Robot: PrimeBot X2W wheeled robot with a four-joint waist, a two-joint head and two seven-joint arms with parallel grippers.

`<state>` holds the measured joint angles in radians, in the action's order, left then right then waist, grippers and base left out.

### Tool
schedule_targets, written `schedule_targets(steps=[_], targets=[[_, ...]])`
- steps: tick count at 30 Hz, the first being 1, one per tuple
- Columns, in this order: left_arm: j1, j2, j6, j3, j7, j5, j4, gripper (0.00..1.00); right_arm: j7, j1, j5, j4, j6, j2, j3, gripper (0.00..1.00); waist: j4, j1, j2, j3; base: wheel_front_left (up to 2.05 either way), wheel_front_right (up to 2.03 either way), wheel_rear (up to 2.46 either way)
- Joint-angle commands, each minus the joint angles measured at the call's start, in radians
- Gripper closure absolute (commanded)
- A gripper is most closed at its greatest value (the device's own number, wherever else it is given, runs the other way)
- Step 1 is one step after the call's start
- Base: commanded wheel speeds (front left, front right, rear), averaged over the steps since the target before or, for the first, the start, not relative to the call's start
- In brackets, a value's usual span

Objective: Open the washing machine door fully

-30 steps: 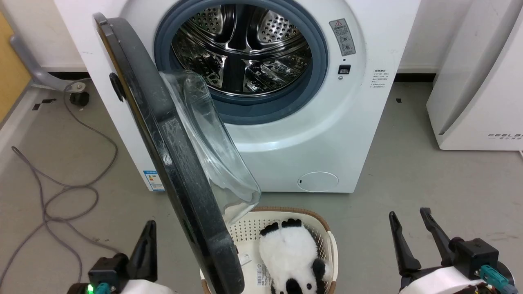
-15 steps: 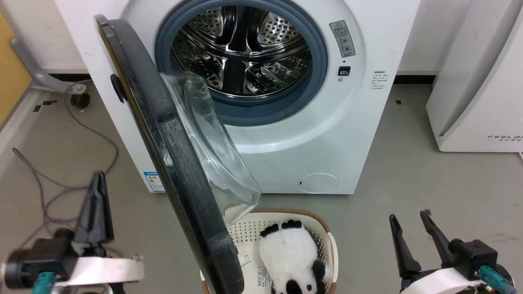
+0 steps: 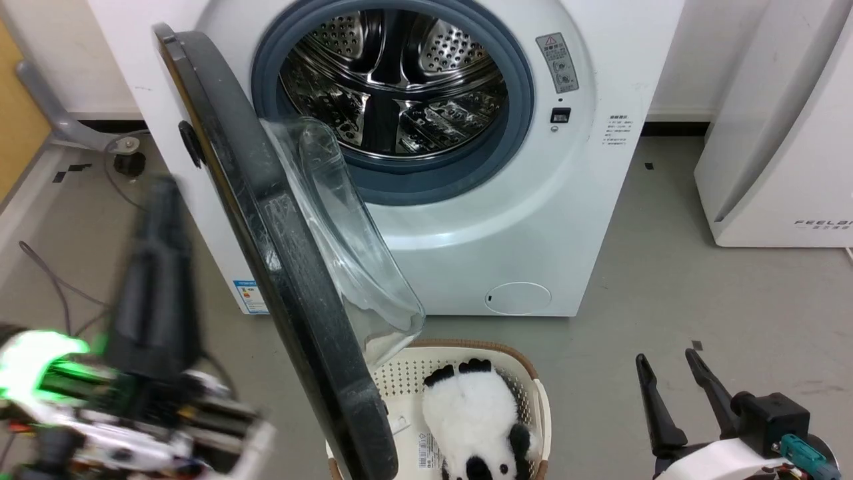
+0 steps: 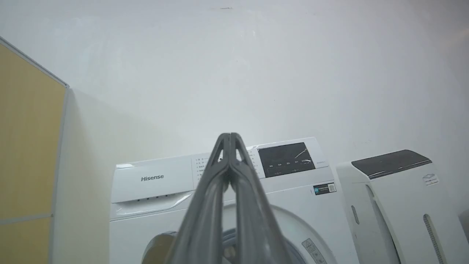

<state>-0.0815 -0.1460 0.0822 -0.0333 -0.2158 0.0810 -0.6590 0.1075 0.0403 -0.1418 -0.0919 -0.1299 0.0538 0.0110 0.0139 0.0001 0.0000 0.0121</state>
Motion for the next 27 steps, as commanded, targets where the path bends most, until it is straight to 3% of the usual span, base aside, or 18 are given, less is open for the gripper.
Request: schedule_targets(steps=[1,11,15,22,27], targets=[[-0.005,-0.004,0.008,-0.026,0.019,-0.002,-0.014,1.0,0.0,0.013,0.0,-0.003,-0.001,-0.004,-0.001,0.0,0.001,-0.0001,0.0,0.0,0.0,0.0,0.0],[0.064,-0.047,0.043,-0.359,0.215,0.105,0.008,1.0,-0.011,0.014,0.011,-0.009,-0.001,-0.004,-0.004,0.0,0.012,-0.0001,0.0,0.004,0.0,0.0,0.0],[0.119,-0.069,0.045,-0.45,0.301,0.147,0.053,1.0,-0.015,0.019,0.014,-0.008,-0.001,-0.004,-0.007,0.0,0.013,-0.0001,0.0,0.002,0.0,0.0,0.0],[0.221,-0.086,0.009,-0.497,0.449,0.189,0.16,1.0,-0.022,0.024,0.012,-0.006,-0.001,-0.004,-0.01,0.0,0.014,-0.0001,0.0,0.003,0.0,0.0,0.0],[0.234,-0.067,-0.055,-0.468,0.441,0.161,0.251,1.0,-0.025,0.022,0.006,-0.009,-0.001,-0.004,-0.006,0.0,0.014,-0.0001,0.0,0.006,0.0,0.0,0.0]])
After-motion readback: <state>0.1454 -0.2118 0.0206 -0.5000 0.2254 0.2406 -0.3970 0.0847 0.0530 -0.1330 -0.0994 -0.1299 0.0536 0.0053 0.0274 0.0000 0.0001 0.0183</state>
